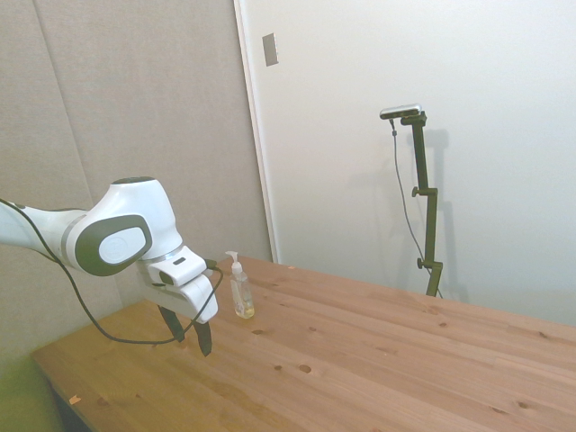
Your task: Knock down the sanitizer
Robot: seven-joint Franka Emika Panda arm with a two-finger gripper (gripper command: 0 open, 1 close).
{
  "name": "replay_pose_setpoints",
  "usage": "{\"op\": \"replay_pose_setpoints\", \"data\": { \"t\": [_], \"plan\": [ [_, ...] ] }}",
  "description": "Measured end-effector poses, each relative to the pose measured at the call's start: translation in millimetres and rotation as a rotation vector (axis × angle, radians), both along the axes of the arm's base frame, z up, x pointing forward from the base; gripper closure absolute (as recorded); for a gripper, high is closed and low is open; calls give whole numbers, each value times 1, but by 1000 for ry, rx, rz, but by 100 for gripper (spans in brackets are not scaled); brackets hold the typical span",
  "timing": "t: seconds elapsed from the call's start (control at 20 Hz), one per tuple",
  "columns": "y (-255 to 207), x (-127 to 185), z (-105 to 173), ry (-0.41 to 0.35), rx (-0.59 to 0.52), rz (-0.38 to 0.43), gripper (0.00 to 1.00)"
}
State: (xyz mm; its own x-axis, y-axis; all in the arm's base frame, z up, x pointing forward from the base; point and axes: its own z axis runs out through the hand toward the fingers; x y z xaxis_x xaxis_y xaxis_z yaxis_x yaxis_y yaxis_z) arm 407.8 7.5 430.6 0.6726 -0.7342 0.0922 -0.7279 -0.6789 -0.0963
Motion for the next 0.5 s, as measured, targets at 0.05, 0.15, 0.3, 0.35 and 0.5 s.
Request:
{"op": "replay_pose_setpoints", "data": {
  "t": [0.05, 0.15, 0.3, 0.35, 0.5],
  "plan": [
    [0, 0, 0, 1, 0, 0, 0],
    [1, 1, -2, 4, 0, -1, 0],
    [14, 12, -2, 8, -11, 0, 100],
    [23, 21, 0, 8, -19, -5, 100],
    [54, 57, 5, 0, -44, -12, 100]
  ]
}}
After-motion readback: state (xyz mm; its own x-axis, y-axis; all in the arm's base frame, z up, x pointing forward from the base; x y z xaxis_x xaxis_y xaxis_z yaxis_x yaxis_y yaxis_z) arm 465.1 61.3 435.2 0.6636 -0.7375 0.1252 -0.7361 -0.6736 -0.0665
